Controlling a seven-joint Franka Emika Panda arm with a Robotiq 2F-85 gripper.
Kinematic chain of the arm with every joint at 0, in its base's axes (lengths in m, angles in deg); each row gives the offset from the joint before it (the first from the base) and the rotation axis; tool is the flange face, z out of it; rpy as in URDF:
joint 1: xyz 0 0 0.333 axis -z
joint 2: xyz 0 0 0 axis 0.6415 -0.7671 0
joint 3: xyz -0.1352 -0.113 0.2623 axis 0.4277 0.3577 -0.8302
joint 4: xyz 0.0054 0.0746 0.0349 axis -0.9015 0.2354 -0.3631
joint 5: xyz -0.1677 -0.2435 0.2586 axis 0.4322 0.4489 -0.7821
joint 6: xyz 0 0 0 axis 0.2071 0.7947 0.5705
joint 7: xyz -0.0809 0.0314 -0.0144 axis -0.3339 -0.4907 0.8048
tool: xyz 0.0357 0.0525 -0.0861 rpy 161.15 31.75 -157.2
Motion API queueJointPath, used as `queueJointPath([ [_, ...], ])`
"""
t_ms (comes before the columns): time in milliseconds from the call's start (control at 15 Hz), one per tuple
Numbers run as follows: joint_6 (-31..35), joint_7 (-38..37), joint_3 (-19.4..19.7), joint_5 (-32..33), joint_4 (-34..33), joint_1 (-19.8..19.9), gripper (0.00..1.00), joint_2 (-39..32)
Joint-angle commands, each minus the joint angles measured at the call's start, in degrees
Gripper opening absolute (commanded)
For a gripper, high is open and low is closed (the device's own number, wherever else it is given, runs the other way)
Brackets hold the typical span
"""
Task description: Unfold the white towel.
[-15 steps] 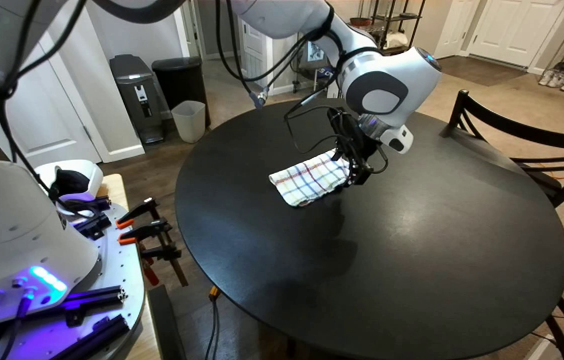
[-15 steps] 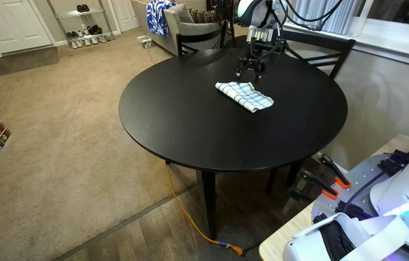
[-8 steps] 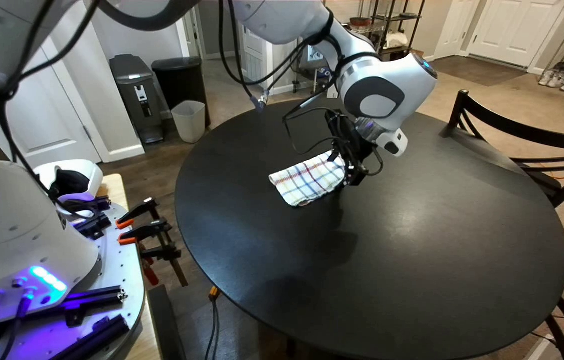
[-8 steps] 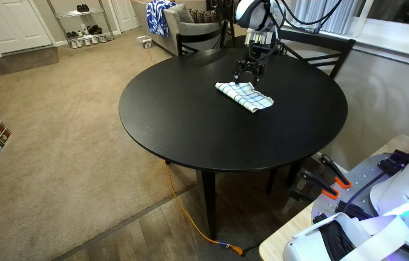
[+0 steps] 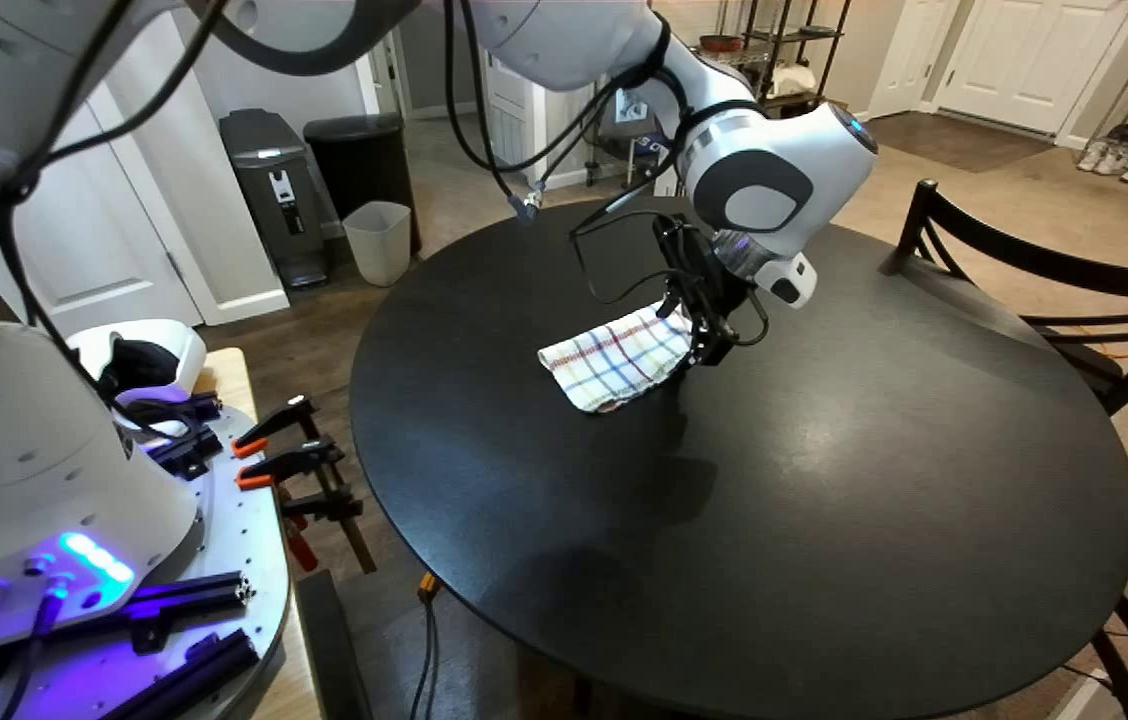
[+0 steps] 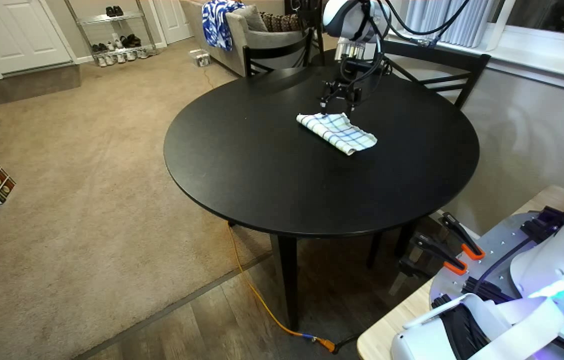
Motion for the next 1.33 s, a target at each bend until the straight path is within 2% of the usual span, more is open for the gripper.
queueJointPath([
  [0, -2.26, 0.55, -1.06, -1.57, -1.94, 1.30, 1.00, -0.89],
  [67, -2.44, 0.63, -1.15, -1.60, -2.16, 1.40, 1.00, -1.02],
  [133, -2.55, 0.65, -1.26, -1.63, -2.35, 1.50, 0.95, -1.15],
  [200, -2.55, 0.90, -1.38, -1.63, -2.31, 1.60, 0.74, -1.13],
  [333, -2.65, 1.07, -1.47, -1.63, -2.33, 1.69, 0.70, -1.10],
  [400, -2.65, 1.11, -1.49, -1.64, -2.32, 1.70, 0.64, -1.07],
  [933, -2.27, 1.19, -1.53, -1.71, -1.67, 1.69, 0.11, -0.60],
  [1000, -2.10, 1.03, -1.46, -1.65, -1.56, 1.59, 0.06, -0.48],
  [1133, -0.57, 0.20, -1.01, -1.35, 0.20, 0.98, 0.06, 0.74],
  [1267, 0.98, -1.06, -0.37, -0.73, 1.31, 0.05, 0.00, 1.84],
])
